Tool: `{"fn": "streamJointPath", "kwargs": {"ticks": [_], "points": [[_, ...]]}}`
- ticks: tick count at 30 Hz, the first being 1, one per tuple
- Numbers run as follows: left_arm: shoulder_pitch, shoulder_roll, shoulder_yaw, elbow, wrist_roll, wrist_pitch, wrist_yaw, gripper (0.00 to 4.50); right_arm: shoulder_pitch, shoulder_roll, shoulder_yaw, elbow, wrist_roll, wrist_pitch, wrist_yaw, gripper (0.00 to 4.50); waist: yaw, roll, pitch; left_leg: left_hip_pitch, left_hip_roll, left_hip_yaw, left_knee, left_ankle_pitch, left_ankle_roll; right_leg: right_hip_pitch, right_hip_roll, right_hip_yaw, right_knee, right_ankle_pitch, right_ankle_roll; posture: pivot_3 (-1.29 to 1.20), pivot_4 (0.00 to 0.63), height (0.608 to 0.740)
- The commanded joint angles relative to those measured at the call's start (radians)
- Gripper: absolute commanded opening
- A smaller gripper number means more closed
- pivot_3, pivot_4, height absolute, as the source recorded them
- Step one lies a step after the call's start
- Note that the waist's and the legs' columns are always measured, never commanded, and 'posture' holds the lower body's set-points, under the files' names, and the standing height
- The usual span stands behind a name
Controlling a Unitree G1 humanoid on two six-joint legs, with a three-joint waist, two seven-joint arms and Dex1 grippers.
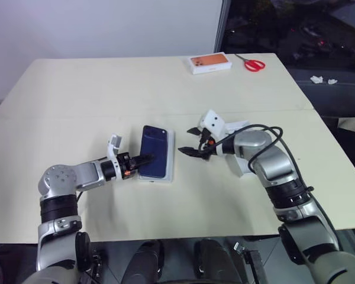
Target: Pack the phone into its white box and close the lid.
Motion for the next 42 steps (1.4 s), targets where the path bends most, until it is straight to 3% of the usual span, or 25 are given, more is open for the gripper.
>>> {"fn": "streamJointPath", "kwargs": {"ticks": [1, 7, 8, 15, 31, 38, 42], "points": [[0.002, 0.0, 0.022, -0.035, -0.015, 0.009, 0.0, 1.29, -0.032, 0.01, 0.006, -0.005, -0.003, -0.029, -0.005, 3.85, 0.004, 0.0, 0.0, 0.0, 0.0, 0.0, 0.0, 0.0, 0.0, 0.0, 0.0, 0.0, 0.0, 0.0, 0.0, 0.0, 0.15, 0.74], [0.002, 0.027, 0.015, -0.054, -0.017, 0.017, -0.007, 4.2, -0.04, 0.017, 0.02, 0.002, -0.006, -0.039, -0.004, 3.85, 0.009, 0.0, 0.0, 0.002, 0.0, 0.0, 0.0, 0.0, 0.0, 0.002, 0.0, 0.0, 0.0, 0.0, 0.0, 0.0, 0.15, 0.74], [0.002, 0.033, 0.012, -0.057, -0.016, 0.017, -0.011, 4.47, -0.04, 0.017, 0.021, 0.003, -0.006, -0.039, -0.004, 3.85, 0.008, 0.001, 0.0, 0.002, 0.0, 0.0, 0.0, 0.0, 0.0, 0.002, 0.0, 0.0, 0.0, 0.0, 0.0, 0.0, 0.15, 0.74], [-0.032, 0.11, -0.008, -0.058, 0.011, 0.015, -0.025, 4.47, -0.039, 0.029, 0.032, 0.006, -0.011, -0.043, -0.01, 3.85, 0.006, 0.001, -0.001, 0.002, 0.001, 0.0, -0.001, 0.0, 0.0, 0.001, 0.001, 0.0, 0.0, 0.0, 0.0, 0.0, 0.15, 0.74], [-0.054, 0.057, -0.017, -0.13, -0.003, 0.074, -0.004, 4.47, -0.061, 0.052, 0.04, 0.039, -0.014, -0.074, -0.023, 3.85, 0.011, 0.001, 0.0, 0.001, 0.0, 0.0, 0.0, 0.0, 0.0, 0.001, 0.0, 0.0, 0.0, 0.0, 0.0, 0.0, 0.15, 0.74], [-0.059, 0.102, -0.02, -0.147, 0.009, 0.088, -0.017, 4.47, -0.056, 0.052, 0.042, 0.038, -0.016, -0.079, -0.027, 3.85, 0.007, 0.001, 0.0, 0.001, 0.0, 0.0, 0.0, 0.0, 0.0, 0.001, 0.001, 0.0, 0.0, 0.0, 0.0, 0.0, 0.15, 0.74], [-0.078, 0.141, -0.098, -0.14, 0.054, 0.053, -0.054, 4.47, -0.059, 0.056, 0.04, 0.045, -0.017, -0.089, -0.032, 3.85, 0.009, 0.0, 0.0, 0.001, 0.0, 0.0, 0.0, 0.0, -0.001, 0.001, 0.0, 0.0, 0.0, 0.0, 0.0, 0.0, 0.15, 0.74]]}}
